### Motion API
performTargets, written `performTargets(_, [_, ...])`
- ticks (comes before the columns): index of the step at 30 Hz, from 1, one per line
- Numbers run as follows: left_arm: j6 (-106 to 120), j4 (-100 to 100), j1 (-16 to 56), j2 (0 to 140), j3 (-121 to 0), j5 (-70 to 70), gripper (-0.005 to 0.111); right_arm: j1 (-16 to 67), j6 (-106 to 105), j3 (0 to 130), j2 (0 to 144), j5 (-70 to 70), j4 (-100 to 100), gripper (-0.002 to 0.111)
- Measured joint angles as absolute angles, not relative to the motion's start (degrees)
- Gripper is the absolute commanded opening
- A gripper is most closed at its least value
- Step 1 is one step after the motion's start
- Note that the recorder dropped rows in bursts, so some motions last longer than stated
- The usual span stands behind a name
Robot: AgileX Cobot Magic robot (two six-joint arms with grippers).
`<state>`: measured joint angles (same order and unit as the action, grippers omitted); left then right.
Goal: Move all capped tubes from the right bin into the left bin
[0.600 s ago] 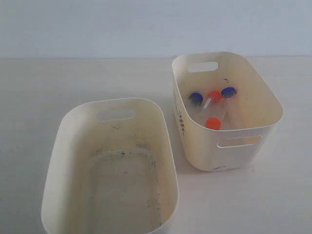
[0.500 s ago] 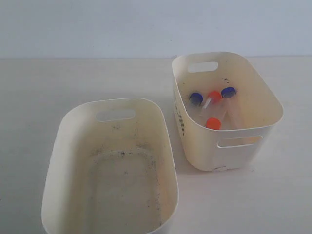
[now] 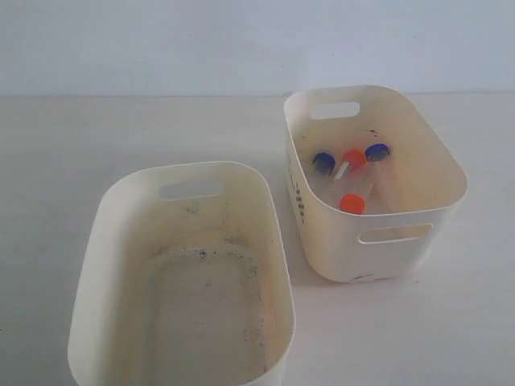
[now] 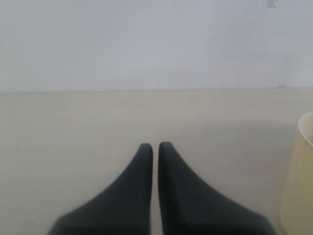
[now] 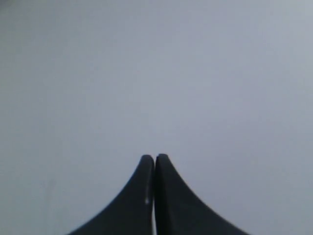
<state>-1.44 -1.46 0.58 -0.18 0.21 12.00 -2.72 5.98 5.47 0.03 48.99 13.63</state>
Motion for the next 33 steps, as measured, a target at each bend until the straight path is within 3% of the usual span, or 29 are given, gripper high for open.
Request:
performTargets(2, [-1.4,-1.5,0.6,-0.2,0.2,12.0,0.004,-2.7,4.6,13.2,1.3,43.4,16.8,0.0])
performTargets(4, [-1.4,-1.5,0.6,-0.2,0.2,12.0,0.004,-2.7,0.0,23.3,6.2,29.2,17.0,0.0])
performTargets(7, [-1.4,-1.5,0.6,-0.2,0.2,12.0,0.004,-2.7,-9.1,35.0,18.2,-1.3,16.7,0.0])
performTargets(9, [-1.4,-1.5,0.6,-0.2,0.2,12.0,0.004,-2.7,-11.4,37.6,24.6,-19.0,16.5,0.0])
performTargets(12, [-1.4,-1.5,0.6,-0.2,0.2,12.0,0.004,-2.7,-8.9,37.6,29.1,-30.1,16.7,0.0])
performTargets(20, [-1.4,-1.5,0.6,-0.2,0.2,12.0,0.004,-2.7,-6.3,38.2,32.0,-39.2,17.1,0.001])
performTargets(23, [-1.4,-1.5,0.6,-0.2,0.2,12.0,0.004,-2.7,-7.7,40.8,32.5,-41.6,17.2,0.009])
performTargets(27, [-1.4,-1.5,0.6,-0.2,0.2,12.0,0.004,-2.7,-9.8,48.9,35.0,-46.6,18.6,0.02])
performTargets(33, [-1.4,-1.5,0.6,-0.2,0.2,12.0,0.004,-2.7,-10.6,68.3,44.2,-57.4,23.5,0.019])
